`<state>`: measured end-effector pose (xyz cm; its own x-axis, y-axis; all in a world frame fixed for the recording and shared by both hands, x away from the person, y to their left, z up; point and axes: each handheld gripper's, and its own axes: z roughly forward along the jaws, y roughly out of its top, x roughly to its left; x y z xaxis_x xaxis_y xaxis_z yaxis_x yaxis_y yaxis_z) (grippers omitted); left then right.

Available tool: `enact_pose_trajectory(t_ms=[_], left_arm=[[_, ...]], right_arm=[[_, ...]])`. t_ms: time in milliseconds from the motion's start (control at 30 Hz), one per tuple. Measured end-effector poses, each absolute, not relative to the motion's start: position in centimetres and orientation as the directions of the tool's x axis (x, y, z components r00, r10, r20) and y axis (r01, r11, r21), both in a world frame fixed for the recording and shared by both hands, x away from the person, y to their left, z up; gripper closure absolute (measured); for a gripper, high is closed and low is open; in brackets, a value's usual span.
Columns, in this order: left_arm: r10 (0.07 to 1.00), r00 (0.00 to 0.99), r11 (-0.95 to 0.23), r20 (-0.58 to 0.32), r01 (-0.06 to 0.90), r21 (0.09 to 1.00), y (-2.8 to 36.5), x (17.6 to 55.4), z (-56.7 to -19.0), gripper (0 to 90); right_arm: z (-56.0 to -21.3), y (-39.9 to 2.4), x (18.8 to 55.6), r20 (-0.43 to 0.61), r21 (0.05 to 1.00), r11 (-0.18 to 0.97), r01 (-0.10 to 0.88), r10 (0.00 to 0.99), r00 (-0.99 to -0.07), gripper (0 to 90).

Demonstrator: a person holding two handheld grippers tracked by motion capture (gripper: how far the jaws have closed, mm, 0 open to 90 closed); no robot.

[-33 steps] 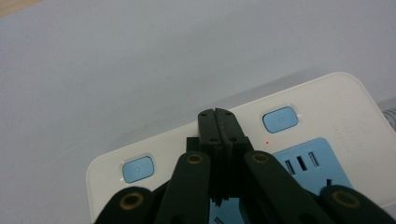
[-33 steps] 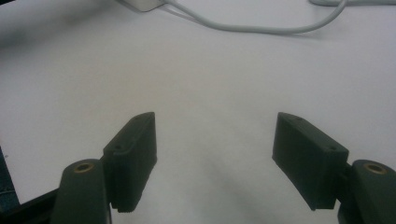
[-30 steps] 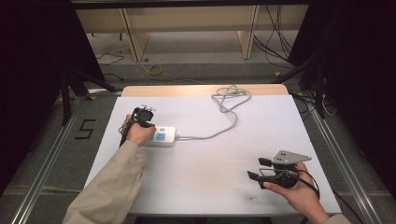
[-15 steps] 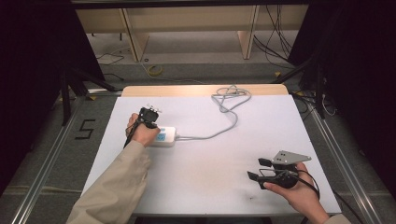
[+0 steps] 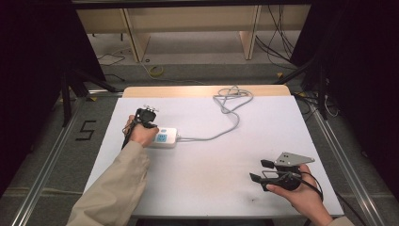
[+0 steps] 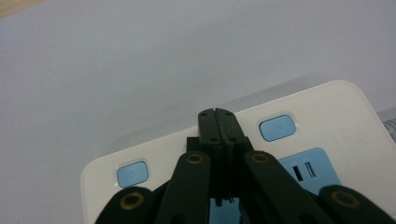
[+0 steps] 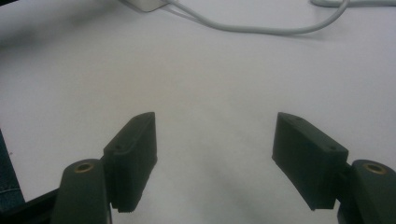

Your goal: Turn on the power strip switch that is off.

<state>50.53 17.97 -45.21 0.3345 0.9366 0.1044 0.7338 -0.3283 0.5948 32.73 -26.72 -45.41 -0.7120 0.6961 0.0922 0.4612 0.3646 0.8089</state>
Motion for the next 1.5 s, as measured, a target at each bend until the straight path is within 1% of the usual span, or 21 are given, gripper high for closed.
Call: enact_pose_trajectory(t_ms=[200, 567, 833, 967, 1100, 1167, 1267, 1400, 1433, 1500], left_arm=[[0.935, 0.335, -0.338, 0.12, 0.731, 0.593, 18.2, 50.5, -45.2, 90.0], [0.936, 0.335, -0.333, 0.11, 0.735, 0.59, 18.1, 50.5, -45.2, 90.0], [0.937, 0.339, -0.322, 0.085, 0.744, 0.586, 18.4, 50.5, -45.3, 90.0], [0.939, 0.336, -0.311, 0.072, 0.743, 0.592, 18.5, 50.5, -45.3, 90.0], [0.935, 0.346, -0.324, 0.081, 0.738, 0.592, 18.5, 50.5, -45.3, 90.0], [0.937, 0.345, -0.309, 0.058, 0.738, 0.6, 18.7, 50.5, -45.3, 90.0], [0.933, 0.357, -0.312, 0.051, 0.727, 0.612, 18.8, 50.5, -45.3, 90.0], [0.925, 0.376, -0.329, 0.053, 0.726, 0.603, 19.0, 50.4, -45.0, 89.9], [0.927, 0.372, -0.317, 0.041, 0.723, 0.614, 19.1, 50.3, -44.9, 89.8], [0.927, 0.372, -0.317, 0.047, 0.71, 0.629, 19.2, 50.2, -44.4, 89.5]], right_arm=[[-45.4, -26.7, 32.8, 0.095, 0.809, 0.363, 0.462, 0.695, -0.712, 31.0], [-45.4, -26.7, 32.7, 0.093, 0.807, 0.367, 0.463, 0.695, -0.713, 31.0], [-45.4, -26.6, 32.6, 0.096, 0.809, 0.364, 0.462, 0.694, -0.714, 31.0], [-45.4, -26.7, 32.6, 0.094, 0.808, 0.366, 0.461, 0.693, -0.714, 31.0], [-45.3, -26.6, 32.6, 0.095, 0.808, 0.366, 0.462, 0.693, -0.715, 31.0], [-45.4, -26.6, 32.6, 0.093, 0.808, 0.368, 0.46, 0.69, -0.717, 31.1], [-45.4, -26.6, 32.6, 0.095, 0.809, 0.366, 0.46, 0.691, -0.716, 31.0], [-45.4, -26.6, 32.7, 0.096, 0.809, 0.366, 0.46, 0.69, -0.717, 31.0], [-45.4, -26.6, 32.7, 0.095, 0.81, 0.367, 0.458, 0.689, -0.719, 31.0], [-45.4, -26.6, 32.7, 0.096, 0.809, 0.366, 0.46, 0.69, -0.718, 31.0]])
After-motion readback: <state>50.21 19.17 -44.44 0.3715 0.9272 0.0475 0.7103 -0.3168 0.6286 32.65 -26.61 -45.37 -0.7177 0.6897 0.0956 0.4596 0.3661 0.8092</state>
